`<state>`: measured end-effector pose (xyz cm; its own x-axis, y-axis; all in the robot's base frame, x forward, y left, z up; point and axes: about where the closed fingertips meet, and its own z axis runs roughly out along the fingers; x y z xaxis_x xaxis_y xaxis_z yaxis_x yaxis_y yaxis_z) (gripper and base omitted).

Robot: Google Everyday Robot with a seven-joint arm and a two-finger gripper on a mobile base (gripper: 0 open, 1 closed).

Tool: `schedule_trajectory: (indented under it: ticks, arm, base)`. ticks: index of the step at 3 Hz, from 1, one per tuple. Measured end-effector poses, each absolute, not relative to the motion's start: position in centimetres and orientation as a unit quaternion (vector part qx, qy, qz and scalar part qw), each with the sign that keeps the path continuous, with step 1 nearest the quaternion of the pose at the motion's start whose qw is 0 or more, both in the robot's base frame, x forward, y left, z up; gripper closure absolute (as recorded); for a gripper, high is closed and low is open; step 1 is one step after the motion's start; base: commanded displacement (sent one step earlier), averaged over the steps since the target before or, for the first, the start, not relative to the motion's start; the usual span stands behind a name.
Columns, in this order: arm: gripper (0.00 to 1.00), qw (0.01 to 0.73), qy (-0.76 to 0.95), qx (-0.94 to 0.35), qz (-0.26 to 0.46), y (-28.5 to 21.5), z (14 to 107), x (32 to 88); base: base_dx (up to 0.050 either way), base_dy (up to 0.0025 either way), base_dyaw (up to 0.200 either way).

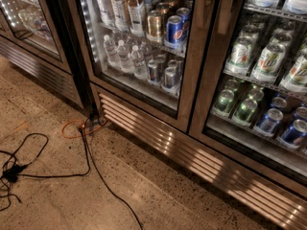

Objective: Open right fridge door

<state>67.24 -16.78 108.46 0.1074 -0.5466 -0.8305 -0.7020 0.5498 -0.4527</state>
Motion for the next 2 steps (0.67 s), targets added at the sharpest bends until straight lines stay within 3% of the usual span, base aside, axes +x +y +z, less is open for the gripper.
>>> schedule_trajectory:
  ticks: [2]
  arm:
    - [1.0, 0.578, 0.666, -0.468, 0.061, -16.93, 108.51, 67.27]
  base:
    - [0.0, 0.0, 0.0]
